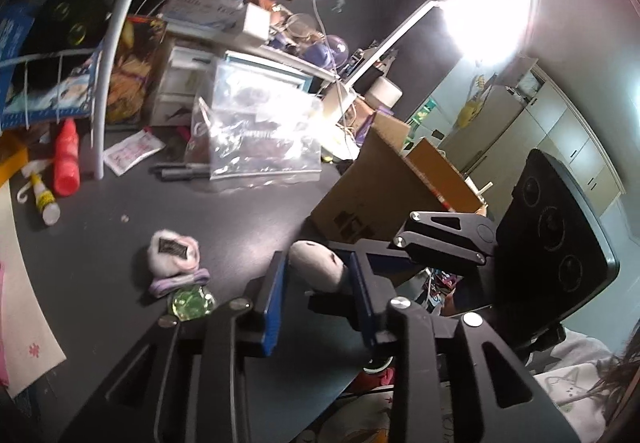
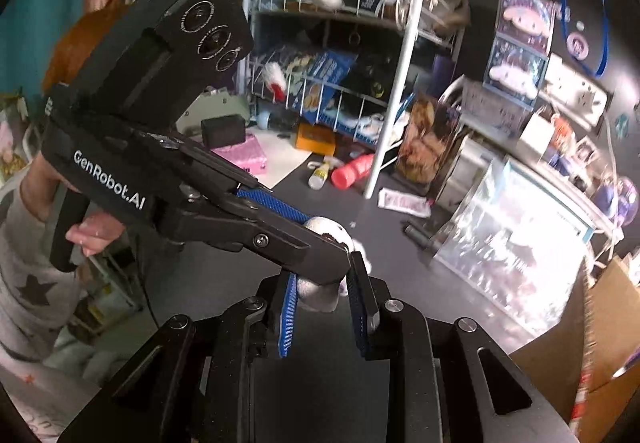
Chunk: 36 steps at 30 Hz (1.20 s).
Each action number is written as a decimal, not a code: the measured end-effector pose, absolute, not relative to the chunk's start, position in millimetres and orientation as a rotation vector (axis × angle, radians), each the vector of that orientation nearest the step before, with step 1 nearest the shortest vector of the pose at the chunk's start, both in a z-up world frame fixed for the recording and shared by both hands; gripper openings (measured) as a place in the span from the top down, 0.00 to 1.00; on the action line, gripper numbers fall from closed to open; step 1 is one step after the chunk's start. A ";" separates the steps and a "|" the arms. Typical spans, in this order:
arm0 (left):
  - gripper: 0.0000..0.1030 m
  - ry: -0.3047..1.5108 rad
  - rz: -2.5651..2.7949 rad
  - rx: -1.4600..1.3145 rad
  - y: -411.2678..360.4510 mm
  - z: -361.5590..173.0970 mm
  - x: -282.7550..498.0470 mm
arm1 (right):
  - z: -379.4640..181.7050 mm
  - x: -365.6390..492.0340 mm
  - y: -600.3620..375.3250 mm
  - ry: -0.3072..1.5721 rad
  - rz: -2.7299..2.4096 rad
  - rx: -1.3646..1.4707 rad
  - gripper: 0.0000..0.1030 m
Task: Organize objects
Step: 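Carry the plush toy into the box and release it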
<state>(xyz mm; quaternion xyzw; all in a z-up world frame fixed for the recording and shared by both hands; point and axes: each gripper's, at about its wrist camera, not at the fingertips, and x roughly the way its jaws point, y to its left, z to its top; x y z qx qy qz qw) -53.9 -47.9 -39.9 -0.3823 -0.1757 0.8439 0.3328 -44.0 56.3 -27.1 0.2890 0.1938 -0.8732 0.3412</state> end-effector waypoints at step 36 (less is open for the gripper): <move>0.74 -0.095 1.903 -1.072 170.7 27.3 -162.6 | 32.2 -67.9 246.5 0.373 -2.563 1.011 0.80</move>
